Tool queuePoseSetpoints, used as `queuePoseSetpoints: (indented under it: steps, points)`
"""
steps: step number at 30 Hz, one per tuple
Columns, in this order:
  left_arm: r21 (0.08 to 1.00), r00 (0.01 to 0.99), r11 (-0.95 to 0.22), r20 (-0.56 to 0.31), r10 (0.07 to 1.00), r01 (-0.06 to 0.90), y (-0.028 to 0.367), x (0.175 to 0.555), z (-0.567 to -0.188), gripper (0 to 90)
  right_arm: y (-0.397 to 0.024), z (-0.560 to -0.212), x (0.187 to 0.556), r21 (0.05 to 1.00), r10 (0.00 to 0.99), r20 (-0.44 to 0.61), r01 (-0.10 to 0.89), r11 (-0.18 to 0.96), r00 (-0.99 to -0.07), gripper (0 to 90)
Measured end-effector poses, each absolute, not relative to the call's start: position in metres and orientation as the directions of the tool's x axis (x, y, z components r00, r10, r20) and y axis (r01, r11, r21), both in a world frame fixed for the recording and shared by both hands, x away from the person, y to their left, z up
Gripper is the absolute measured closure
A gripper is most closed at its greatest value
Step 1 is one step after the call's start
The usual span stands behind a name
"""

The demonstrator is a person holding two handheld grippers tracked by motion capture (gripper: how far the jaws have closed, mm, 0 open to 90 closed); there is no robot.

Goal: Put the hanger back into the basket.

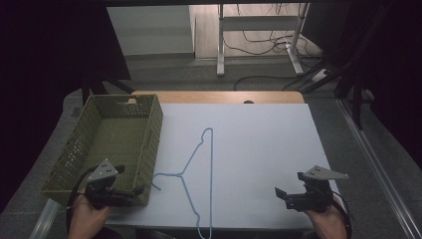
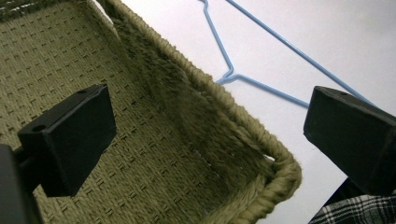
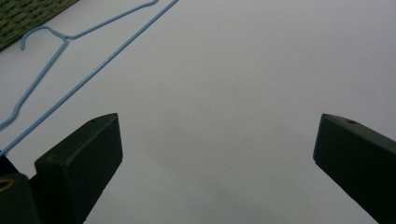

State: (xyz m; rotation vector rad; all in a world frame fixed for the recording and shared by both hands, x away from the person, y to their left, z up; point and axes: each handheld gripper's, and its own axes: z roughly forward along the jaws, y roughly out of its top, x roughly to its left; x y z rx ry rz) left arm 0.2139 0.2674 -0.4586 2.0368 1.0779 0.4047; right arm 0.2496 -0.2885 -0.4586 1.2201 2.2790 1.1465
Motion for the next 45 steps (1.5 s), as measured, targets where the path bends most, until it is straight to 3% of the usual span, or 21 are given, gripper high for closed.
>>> queuePoseSetpoints:
  steps: [27,32,45]
  points:
    - [0.762,0.584,-0.302,-0.120,0.803,0.572,0.267,0.217,-0.460,2.2,-0.274,-0.448,0.245,0.744,0.790,0.041,0.547,0.385,-0.612,0.8]
    - [0.762,0.582,-0.306,-0.113,0.805,0.571,0.266,0.216,-0.460,2.8,-0.248,-0.439,0.248,0.730,0.764,0.015,0.529,0.433,-0.645,1.2]
    - [0.772,0.588,-0.316,-0.090,0.804,0.552,0.262,0.216,-0.461,3.3,-0.177,-0.431,0.269,0.670,0.705,0.089,0.566,0.480,-0.703,0.0]
